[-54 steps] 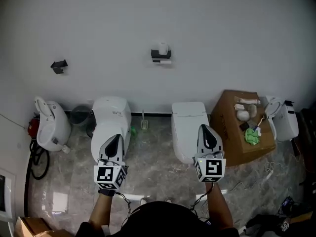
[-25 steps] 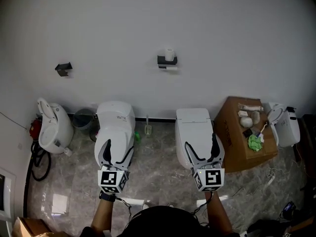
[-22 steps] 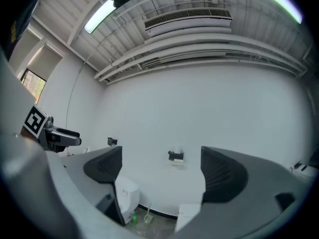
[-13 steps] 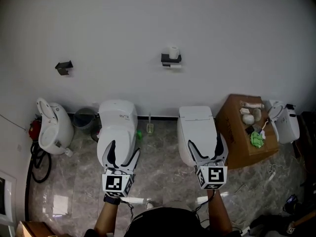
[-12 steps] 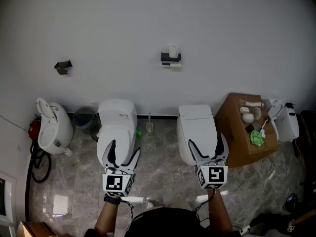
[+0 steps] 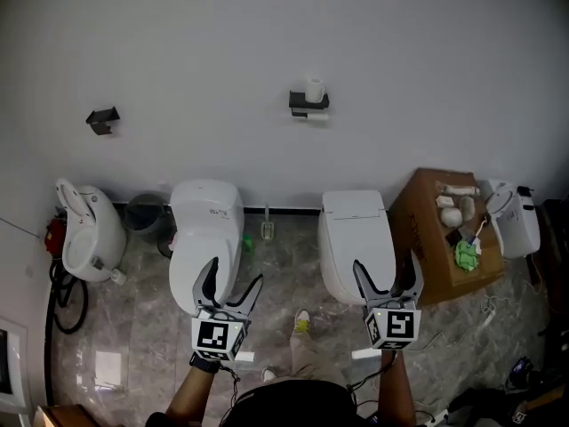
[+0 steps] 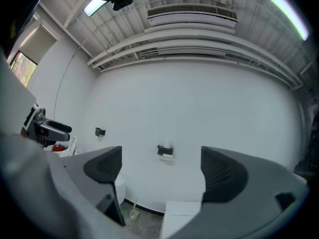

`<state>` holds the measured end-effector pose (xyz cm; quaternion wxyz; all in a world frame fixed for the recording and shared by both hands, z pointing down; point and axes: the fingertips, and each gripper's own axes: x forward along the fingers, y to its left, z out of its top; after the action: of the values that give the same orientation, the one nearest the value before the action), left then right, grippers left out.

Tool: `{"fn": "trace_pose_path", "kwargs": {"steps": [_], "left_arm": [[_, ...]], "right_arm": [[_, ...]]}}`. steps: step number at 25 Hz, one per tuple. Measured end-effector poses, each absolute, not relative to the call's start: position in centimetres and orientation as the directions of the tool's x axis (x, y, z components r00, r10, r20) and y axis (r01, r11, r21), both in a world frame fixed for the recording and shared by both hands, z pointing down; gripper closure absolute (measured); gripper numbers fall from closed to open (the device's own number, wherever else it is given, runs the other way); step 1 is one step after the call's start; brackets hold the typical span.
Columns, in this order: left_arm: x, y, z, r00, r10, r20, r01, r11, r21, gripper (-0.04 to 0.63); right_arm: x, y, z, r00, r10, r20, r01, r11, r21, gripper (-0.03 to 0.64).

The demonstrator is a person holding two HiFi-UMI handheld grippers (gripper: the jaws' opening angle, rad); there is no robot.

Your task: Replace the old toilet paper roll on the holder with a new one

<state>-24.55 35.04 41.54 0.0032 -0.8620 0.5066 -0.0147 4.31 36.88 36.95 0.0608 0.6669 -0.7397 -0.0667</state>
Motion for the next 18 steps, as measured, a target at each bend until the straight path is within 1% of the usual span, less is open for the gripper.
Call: {"fn": "trace_pose_path", "kwargs": {"steps": [5,7,14,16,18], "left_arm": [[-21.2,27.4,41.7,0.481,-0.877,0.016,-0.875,-0.481,-0.052,0.189],[-19.4,24.5,41.8,0.484,-0.875,0.027,-0.873,-0.484,-0.051,0.189],[-14.6,15.0,40.5,0.446,-0.894,0.03,-0.892,-0.447,-0.063,0.189],[-13.7,13.3,40.0,0.439,-0.898,0.026,-0.895,-0.44,-0.077,0.189],[-13.4,11.4,39.6,0.427,-0.904,0.025,-0.9,-0.428,-0.08,0.189]], "right_arm": [[8.9,28.5,36.7,-0.083,-0.996,-0.036,-0.976,0.074,0.205,0.13],[10.6,25.4,37.0,-0.085,-0.996,-0.022,-0.975,0.078,0.209,0.13],[17.1,16.4,38.1,-0.072,-0.997,-0.006,-0.992,0.071,0.107,0.137],[18.2,14.4,38.7,-0.072,-0.997,0.005,-0.995,0.073,0.067,0.138],[18.3,12.5,38.9,-0.092,-0.996,0.013,-0.994,0.092,0.064,0.144]]}}
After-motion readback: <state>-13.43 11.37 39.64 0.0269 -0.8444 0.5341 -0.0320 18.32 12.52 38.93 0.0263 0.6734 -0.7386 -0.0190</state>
